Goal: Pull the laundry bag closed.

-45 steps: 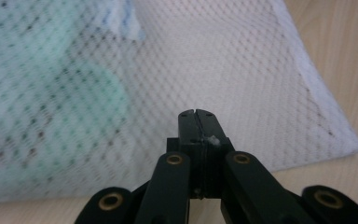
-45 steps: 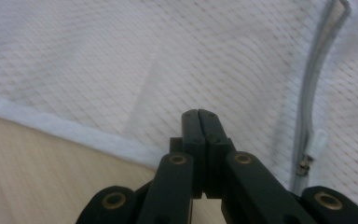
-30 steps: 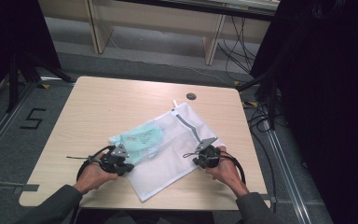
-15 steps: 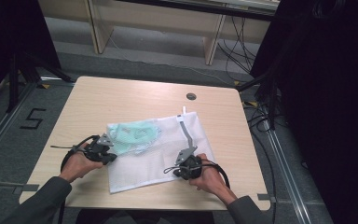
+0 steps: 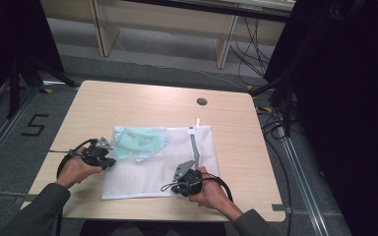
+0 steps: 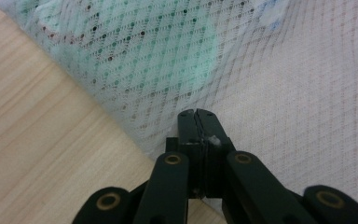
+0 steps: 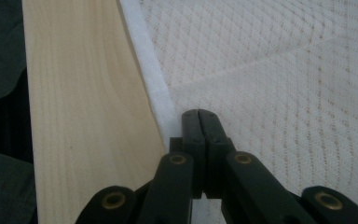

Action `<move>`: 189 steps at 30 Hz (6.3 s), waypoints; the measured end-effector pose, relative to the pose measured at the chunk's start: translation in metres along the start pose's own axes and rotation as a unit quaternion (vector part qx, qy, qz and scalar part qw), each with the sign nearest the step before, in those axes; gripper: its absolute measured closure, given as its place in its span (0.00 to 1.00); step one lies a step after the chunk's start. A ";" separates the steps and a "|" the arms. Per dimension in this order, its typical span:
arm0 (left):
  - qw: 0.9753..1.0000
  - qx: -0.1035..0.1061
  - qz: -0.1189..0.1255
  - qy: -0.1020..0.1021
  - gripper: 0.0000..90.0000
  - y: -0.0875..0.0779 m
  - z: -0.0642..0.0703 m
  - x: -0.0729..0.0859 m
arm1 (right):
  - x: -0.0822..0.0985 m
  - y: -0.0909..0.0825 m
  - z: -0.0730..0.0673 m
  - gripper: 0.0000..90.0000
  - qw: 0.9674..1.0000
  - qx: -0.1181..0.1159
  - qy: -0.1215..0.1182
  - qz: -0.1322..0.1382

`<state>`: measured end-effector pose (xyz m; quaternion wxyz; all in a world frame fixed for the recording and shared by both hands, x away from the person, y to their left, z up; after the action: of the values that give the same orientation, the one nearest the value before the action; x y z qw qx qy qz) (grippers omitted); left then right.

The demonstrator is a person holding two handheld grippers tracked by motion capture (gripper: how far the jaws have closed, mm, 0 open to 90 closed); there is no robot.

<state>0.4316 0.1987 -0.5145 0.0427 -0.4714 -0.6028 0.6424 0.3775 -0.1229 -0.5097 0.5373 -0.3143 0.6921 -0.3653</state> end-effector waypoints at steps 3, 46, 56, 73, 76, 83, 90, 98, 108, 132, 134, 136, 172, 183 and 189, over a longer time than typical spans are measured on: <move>1.000 -0.002 0.003 -0.010 0.99 0.001 0.002 0.001 | -0.001 0.001 -0.001 1.00 1.000 0.000 -0.007 -0.003; 0.980 0.163 0.104 0.055 0.62 -0.017 0.135 -0.049 | 0.053 -0.054 0.047 0.83 0.998 -0.059 0.021 -0.015; 0.981 0.157 0.096 0.062 0.61 -0.016 0.134 -0.049 | 0.050 -0.061 0.041 0.94 0.998 -0.054 0.003 -0.017; 0.974 0.149 0.151 0.079 0.56 -0.008 0.164 -0.063 | 0.038 -0.070 0.031 0.96 0.999 -0.046 0.005 0.003; 0.971 0.148 0.162 0.091 0.56 -0.004 0.178 -0.068 | 0.037 -0.073 0.031 0.96 0.999 -0.043 0.010 0.017; 0.968 0.156 0.173 0.093 0.57 0.006 0.196 -0.077 | 0.034 -0.079 0.030 0.96 0.999 -0.037 0.019 0.033; 0.969 0.142 0.174 0.106 0.57 0.014 0.204 -0.083 | 0.032 -0.079 0.030 0.96 0.999 -0.038 0.018 0.034; 0.967 0.131 0.184 0.119 0.63 0.021 0.212 -0.091 | 0.031 -0.079 0.029 0.96 0.998 -0.042 0.019 0.040; 0.961 0.125 0.186 0.160 0.93 0.024 0.215 -0.093 | 0.033 -0.078 0.031 0.96 0.999 -0.034 0.023 0.032; 0.957 0.125 0.172 0.199 0.99 0.025 0.216 -0.090 | 0.036 -0.063 0.037 0.96 0.999 -0.027 0.031 0.007; 0.959 0.128 0.179 0.179 0.99 0.026 0.219 -0.090 | 0.036 -0.061 0.038 0.96 0.999 -0.027 0.035 0.005; 0.959 0.126 0.180 0.180 0.99 0.026 0.219 -0.090 | 0.036 -0.061 0.038 0.96 0.999 -0.026 0.032 0.005; 0.961 0.139 0.178 0.162 0.99 0.025 0.218 -0.090 | 0.042 -0.056 0.061 0.96 0.998 -0.017 0.056 0.009; 0.960 0.138 0.179 0.163 0.99 0.023 0.217 -0.090 | 0.037 -0.056 0.075 0.96 0.999 -0.001 0.051 0.012; 0.959 0.135 0.170 0.182 0.99 0.022 0.213 -0.091 | 0.035 -0.059 0.081 0.96 0.998 0.002 0.052 0.019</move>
<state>0.3527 -0.0205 -0.5189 0.1050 -0.6657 -0.4035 0.6188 0.4514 -0.1975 -0.4903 0.5078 -0.2805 0.7246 -0.3721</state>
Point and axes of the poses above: each handheld gripper's, and its own axes: y roughly forward along the jaws, x roughly out of its underside, z roughly to its right, the point moved 2 cm from there along y, roughly forward along the jaws, and after that the axes turned 10 degrees about -x, right-handed, at the moved point
